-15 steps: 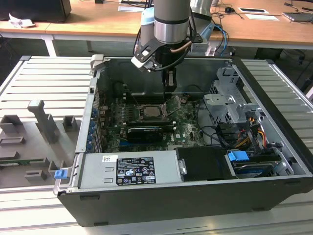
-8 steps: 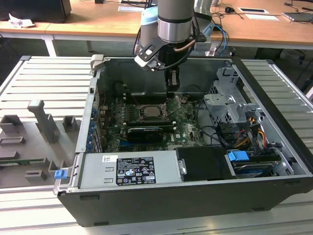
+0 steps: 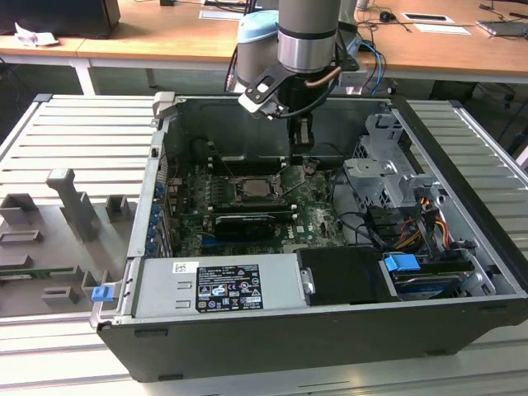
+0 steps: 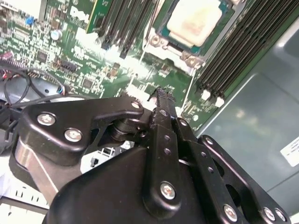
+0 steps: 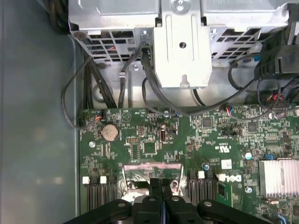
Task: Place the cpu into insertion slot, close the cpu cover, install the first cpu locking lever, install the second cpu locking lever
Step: 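Close the cpu cover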
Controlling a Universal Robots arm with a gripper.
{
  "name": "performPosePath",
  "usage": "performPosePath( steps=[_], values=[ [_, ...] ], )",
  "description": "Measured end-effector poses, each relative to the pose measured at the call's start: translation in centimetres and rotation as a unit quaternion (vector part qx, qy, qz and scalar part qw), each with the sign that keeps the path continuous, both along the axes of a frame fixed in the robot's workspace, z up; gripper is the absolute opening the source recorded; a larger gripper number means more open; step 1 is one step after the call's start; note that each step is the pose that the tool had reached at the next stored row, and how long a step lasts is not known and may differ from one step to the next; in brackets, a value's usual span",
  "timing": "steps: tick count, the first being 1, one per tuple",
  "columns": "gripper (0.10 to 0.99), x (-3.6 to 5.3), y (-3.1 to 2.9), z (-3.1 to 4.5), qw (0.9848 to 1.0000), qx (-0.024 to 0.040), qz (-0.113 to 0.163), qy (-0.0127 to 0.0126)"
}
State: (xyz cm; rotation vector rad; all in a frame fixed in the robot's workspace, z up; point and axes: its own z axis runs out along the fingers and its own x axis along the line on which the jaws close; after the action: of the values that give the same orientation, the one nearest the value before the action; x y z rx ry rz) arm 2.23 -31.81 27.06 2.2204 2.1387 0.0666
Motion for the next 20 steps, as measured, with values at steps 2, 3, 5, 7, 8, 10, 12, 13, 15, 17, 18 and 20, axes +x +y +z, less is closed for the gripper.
performPosePath(
  steps=[2,3,5,7,8,10,12,13,15,17,18,20],
  values=[
    [0.106,0.4,0.0,0.0,1.0,0.0,0.0,0.0],
    [0.106,0.6,0.0,0.0,1.0,-0.0001,0.0,0.0],
    [0.106,1.08,0.0,0.0,1.0,-0.0002,0.0,0.0001],
    [0.106,1.72,0.0,0.01,1.0,-0.0003,0.0,0.0002],
    [0.106,1.97,0.0,0.0,1.0,-0.0002,0.0,0.0002],
    [0.106,2.45,0.0,0.0,1.0,-0.0003,0.0,0.0003],
    [0.106,2.97,-0.01,0.01,1.0,-0.0003,0.0,0.0004],
    [0.106,3.19,0.0,0.01,1.0,-0.0003,0.0,0.0005],
    [0.106,3.73,0.0,0.01,1.0,-0.0003,0.0,0.0007],
    [0.106,4.24,0.0,0.0,1.0,-0.0002,0.0,0.0009],
    [0.106,4.41,0.0,0.0,1.0,-0.0003,0.0,0.0009],
    [0.106,4.75,0.0,0.01,1.0,-0.0004,0.0,0.001]
  ],
)
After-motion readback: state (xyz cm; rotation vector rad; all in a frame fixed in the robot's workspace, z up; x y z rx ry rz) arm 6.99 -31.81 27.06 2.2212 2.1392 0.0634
